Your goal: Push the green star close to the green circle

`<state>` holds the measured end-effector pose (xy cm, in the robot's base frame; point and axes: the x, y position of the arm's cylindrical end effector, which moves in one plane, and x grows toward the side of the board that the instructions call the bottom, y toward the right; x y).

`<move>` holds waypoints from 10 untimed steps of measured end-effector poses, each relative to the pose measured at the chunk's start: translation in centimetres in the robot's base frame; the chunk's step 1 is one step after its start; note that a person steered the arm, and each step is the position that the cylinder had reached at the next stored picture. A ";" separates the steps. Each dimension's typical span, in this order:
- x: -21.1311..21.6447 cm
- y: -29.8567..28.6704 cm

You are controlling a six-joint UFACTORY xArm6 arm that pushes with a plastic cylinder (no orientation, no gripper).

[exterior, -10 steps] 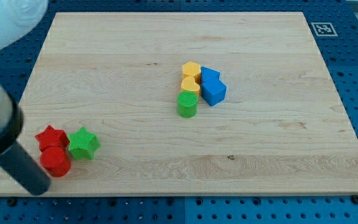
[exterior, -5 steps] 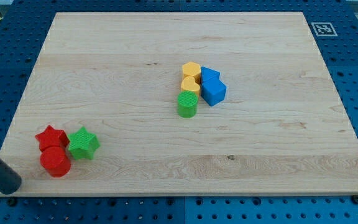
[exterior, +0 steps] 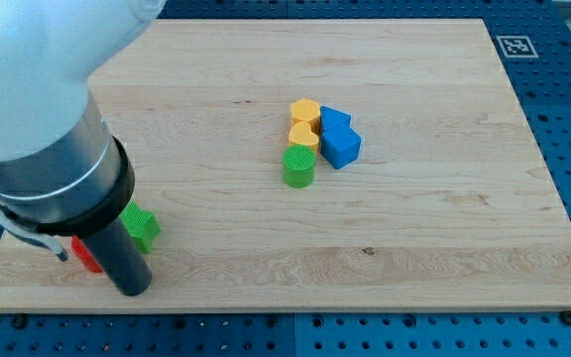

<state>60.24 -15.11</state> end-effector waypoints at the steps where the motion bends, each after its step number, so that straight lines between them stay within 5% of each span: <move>1: -2.0 -2.0; 6: -11.0 -2.6; 10: -10.5 8.5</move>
